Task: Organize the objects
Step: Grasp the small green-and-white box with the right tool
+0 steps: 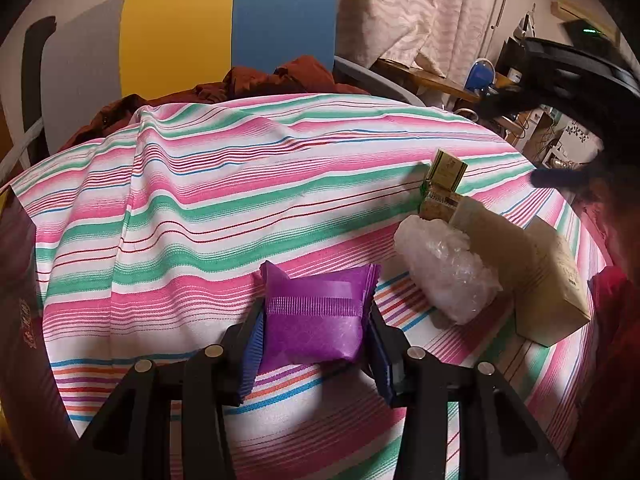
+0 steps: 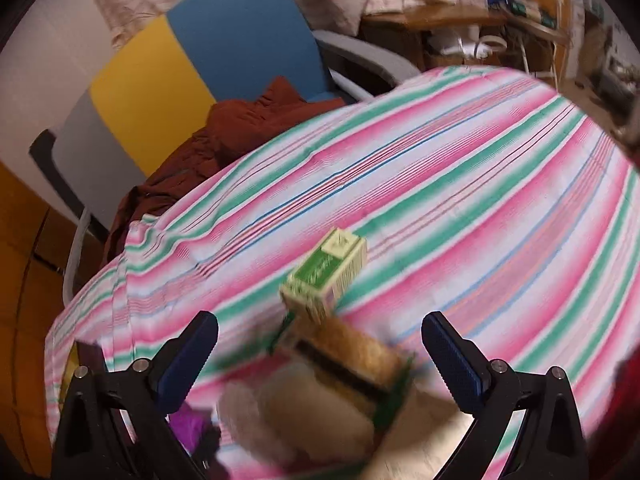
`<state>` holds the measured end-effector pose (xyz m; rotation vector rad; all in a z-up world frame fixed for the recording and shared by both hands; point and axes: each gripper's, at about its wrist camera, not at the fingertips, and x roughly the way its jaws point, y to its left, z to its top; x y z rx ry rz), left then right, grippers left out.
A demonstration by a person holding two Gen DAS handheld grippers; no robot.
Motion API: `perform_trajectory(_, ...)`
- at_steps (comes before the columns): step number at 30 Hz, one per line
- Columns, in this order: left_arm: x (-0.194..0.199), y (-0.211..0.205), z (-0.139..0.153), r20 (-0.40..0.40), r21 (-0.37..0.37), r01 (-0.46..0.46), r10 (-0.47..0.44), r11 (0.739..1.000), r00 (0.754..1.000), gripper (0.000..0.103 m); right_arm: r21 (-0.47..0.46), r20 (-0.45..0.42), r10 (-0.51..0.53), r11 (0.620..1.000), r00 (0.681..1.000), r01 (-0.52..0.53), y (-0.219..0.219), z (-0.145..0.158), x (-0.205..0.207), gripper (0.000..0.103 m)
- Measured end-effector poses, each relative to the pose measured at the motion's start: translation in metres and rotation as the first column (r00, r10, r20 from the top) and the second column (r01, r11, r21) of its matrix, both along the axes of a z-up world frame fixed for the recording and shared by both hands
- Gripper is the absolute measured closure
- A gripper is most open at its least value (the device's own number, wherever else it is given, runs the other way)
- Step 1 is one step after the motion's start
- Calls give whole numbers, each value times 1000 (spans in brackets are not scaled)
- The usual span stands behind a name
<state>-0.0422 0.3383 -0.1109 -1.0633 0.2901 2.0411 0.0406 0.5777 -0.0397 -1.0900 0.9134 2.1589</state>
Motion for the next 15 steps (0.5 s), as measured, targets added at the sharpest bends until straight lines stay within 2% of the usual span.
perform_trajectory(2,-1,-2,0,8,10,0,0,1000,1000,57,-46,17,-6,999,1000,7,11,-11,-16,10)
perform_trajectory(4,-1,-4,1,13,16,-1,0,1000,1000,56,-47,59,-22,999,998,25,19,-22,-29,19)
perform_trajectory(6,-1,-5,1,15,19,-1,0,1000,1000,56,-65,96,-24,997,995,31,25,-37,-39,38)
perform_trajectory(8,-2,-5,0,19,22,1,-1,1000,1000,56,-99,79,-12,995,997,20,28,-49,-43,48)
perform_trajectory(10,-3,-6,0,20,26,0,-1,1000,1000,56,-71,73,17,997,997,-12,24,-51,-44,69)
perform_trajectory(11,-2,-5,0,18,23,1,-1,1000,1000,56,-60,77,20,998,997,-16,22,-51,-44,72)
perform_trajectory(15,1,-3,1,-8,6,1,-1,1000,1000,56,-29,45,60,998,997,-59,17,-43,-43,72)
